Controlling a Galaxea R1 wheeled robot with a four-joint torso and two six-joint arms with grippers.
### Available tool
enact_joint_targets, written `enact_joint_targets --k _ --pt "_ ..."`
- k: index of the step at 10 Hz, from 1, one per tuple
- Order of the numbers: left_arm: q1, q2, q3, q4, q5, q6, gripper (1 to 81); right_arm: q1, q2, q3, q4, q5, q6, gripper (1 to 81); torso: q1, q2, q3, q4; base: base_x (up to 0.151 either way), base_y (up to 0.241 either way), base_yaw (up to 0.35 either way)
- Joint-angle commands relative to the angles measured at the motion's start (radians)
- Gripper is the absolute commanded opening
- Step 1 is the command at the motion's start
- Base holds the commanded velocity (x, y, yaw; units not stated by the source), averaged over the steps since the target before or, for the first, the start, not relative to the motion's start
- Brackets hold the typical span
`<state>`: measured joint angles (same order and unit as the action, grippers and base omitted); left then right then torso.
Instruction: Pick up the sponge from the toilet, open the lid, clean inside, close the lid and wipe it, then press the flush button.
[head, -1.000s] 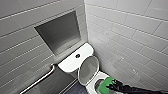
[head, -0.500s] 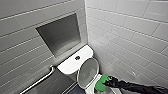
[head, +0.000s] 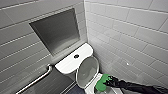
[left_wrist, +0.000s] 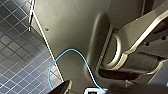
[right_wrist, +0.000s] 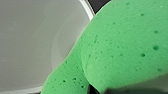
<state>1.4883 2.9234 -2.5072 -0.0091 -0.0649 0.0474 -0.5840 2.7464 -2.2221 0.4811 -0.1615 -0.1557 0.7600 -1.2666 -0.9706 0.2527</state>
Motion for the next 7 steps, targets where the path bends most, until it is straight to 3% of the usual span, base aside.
enact_joint_targets --k 1,2,4,7 --pt "0.014 -0.016 0.001 -0.009 0.079 -0.003 81.1 0.137 0.006 0.018 -0.007 -0.055 -0.001 1.0 -0.002 0.004 -0.09 0.0 0.0 0.0 0.0" --pt "0.014 -0.015 0.001 -0.009 0.077 -0.003 81.1 0.149 0.015 0.013 -0.015 -0.055 -0.001 1.0 0.013 -0.022 -0.023 0.0 0.0 0.0 0.0" --pt "0.014 -0.016 0.001 -0.009 0.077 -0.003 81.1 0.163 0.064 -0.045 -0.027 -0.053 -0.001 1.0 0.023 -0.038 -0.04 0.0 0.0 0.0 0.0" --pt "0.014 -0.013 -0.009 -0.009 0.077 -0.002 81.1 0.167 0.231 -0.326 -0.013 -0.052 0.002 1.0 0.023 -0.039 -0.039 0.0 0.0 0.0 0.0"
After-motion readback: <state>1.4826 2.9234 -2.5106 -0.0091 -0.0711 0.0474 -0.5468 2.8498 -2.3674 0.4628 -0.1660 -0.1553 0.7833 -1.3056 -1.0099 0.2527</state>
